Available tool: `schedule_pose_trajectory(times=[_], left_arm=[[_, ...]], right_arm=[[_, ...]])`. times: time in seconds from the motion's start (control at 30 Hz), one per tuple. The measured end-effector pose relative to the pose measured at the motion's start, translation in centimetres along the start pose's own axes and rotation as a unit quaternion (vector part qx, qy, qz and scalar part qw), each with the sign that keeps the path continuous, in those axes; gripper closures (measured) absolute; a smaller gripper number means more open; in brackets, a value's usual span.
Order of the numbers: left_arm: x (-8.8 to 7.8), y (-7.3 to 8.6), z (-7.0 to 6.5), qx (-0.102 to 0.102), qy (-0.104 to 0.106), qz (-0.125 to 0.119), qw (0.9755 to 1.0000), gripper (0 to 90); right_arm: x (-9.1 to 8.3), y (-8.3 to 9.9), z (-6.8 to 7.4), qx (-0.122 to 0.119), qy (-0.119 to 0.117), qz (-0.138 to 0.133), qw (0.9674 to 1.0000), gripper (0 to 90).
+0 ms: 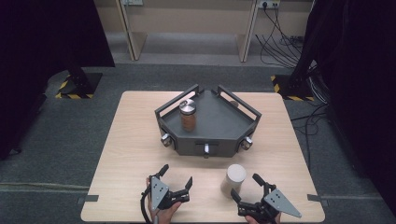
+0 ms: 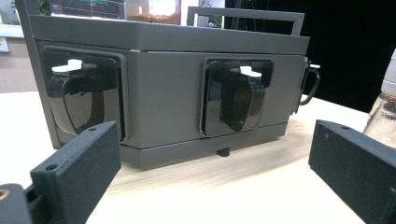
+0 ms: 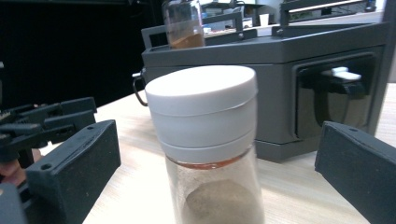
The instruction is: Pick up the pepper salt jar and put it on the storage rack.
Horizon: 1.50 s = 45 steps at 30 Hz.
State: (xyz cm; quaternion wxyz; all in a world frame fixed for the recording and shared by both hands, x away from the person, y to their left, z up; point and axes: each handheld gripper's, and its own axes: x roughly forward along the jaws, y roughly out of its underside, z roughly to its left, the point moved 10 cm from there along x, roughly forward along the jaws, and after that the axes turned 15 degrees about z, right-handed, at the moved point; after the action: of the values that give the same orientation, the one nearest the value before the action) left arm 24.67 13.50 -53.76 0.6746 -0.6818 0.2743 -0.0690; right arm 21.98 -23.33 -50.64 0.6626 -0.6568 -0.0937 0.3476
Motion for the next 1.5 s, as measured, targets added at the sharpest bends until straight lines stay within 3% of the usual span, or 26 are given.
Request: schedule_pose_trajectory(times=[0.37, 0.8, 1.17, 1.5], left_arm=[[0.0, 0.0, 0.0, 0.000, 0.000, 0.000, 1.0000, 1.8], [0.0, 0.0, 0.0, -0.001, 0.001, -0.002, 1.0000, 1.8], [0.0, 0.0, 0.0, -0.002, 0.001, -0.002, 1.0000, 1.8], [0.0, 0.1, 0.0, -0.002, 0.000, -0.003, 1.0000, 1.8]], right_arm=[[1.3, 0.0, -0.3, -0.007, 0.010, 0.007, 0.9999, 1.9], [2.5, -0.2, -0.3, -0.021, 0.011, 0.021, 0.9995, 11.7], [3.0, -0.2, -0.2, -0.031, 0.003, 0.032, 0.9990, 27.1], [3.2, -0.2, -0.2, -0.037, 0.002, 0.035, 0.9987, 33.2]])
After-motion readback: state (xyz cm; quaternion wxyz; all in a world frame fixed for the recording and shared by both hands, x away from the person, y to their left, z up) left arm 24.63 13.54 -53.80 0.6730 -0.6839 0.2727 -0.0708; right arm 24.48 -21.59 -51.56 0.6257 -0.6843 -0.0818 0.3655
